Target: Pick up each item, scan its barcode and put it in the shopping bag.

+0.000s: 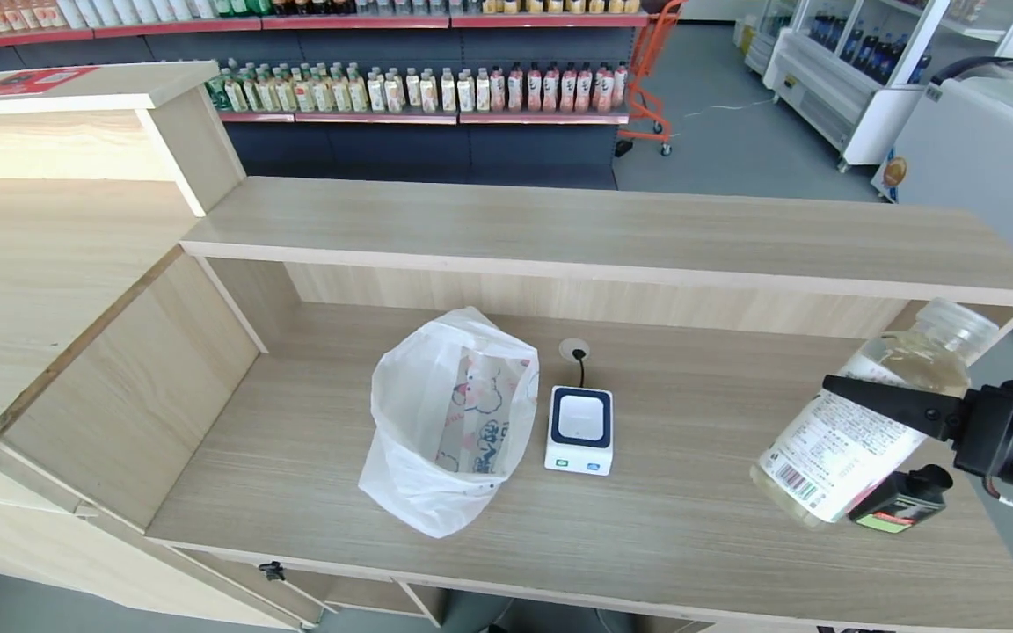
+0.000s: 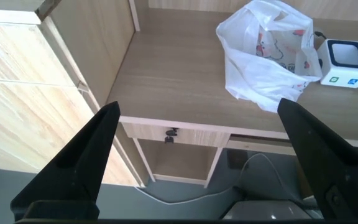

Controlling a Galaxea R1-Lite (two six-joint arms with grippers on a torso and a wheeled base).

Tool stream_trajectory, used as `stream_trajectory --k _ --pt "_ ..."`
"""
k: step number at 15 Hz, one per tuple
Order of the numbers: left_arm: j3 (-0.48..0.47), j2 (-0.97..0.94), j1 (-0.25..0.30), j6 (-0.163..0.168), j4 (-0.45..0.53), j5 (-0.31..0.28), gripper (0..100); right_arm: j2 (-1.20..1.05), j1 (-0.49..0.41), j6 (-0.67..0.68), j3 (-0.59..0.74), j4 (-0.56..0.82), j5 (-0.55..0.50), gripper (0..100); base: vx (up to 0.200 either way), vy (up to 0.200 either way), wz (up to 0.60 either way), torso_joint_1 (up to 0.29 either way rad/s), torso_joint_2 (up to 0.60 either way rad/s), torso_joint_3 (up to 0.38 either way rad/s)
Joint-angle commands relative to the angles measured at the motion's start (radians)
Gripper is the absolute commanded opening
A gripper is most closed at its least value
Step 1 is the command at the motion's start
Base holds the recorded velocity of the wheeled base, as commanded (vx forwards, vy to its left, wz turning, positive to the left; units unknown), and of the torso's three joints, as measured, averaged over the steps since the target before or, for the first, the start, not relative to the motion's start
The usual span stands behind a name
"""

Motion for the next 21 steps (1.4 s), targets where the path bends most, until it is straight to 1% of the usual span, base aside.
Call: stream_trajectory --k 1,4,6,8,9,10,11,12,13,16,17,19,21 --pt "-0.001 0.0 0.0 0.0 0.0 0.0 100 0.005 0.0 0.004 -0.002 -0.002 0.001 0 0.0 0.2 0.0 0.027 0.01 0.002" --pt "0.0 0.0 0.0 0.0 0.0 0.0 100 0.041 0.002 0.004 -0.023 -0.008 0.001 0 0.0 0.2 0.0 -0.004 0.0 0.005" --pt "0.0 0.0 0.0 -0.003 0.0 0.0 100 0.108 0.008 0.001 -0.077 -0.01 0.001 0 0.0 0.2 0.0 0.002 0.01 -0.007" --pt "0.0 0.0 0.0 0.0 0.0 0.0 100 0.166 0.026 -0.006 -0.111 -0.017 -0.002 0 0.0 0.0 0.0 0.0 0.0 0.0" --pt "0.0 0.0 0.0 -0.001 0.0 0.0 100 0.215 0.051 -0.054 -0.111 -0.043 -0.026 0 0.0 0.0 0.0 0.0 0.0 0.0" --pt "0.0 0.0 0.0 -0.001 0.0 0.0 100 0.289 0.103 -0.111 -0.104 -0.096 -0.098 0 0.0 0.0 0.0 0.0 0.0 0.0" --pt "0.0 0.0 0.0 -0.001 0.0 0.0 100 0.297 0.109 -0.111 -0.103 -0.103 -0.108 0 0.0 0.0 0.0 0.0 0.0 0.0" --pt "0.0 0.0 0.0 -0.001 0.0 0.0 100 0.367 0.16 -0.112 -0.103 -0.165 -0.178 0 0.0 0.0 0.0 0.0 0.0 0.0" --pt "0.0 0.0 0.0 -0.001 0.0 0.0 100 0.449 0.207 -0.129 -0.114 -0.224 -0.215 0 0.0 0.0 0.0 0.0 0.0 0.0" --pt "0.0 0.0 0.0 -0.001 0.0 0.0 100 0.645 0.27 -0.2 -0.143 -0.387 -0.29 0 0.0 0.0 0.0 0.0 0.0 0.0" --pt "0.0 0.0 0.0 -0.001 0.0 0.0 100 0.737 0.307 -0.227 -0.15 -0.465 -0.338 0 0.0 0.0 0.0 0.0 0.0 0.0" --pt "-0.001 0.0 0.0 -0.001 0.0 0.0 100 0.852 0.347 -0.309 -0.207 -0.513 -0.411 0 0.0 0.0 0.0 0.0 0.0 0.0" --pt "0.0 0.0 0.0 -0.001 0.0 0.0 100 0.919 0.38 -0.316 -0.276 -0.531 -0.425 0 0.0 0.0 0.0 0.0 0.0 0.0"
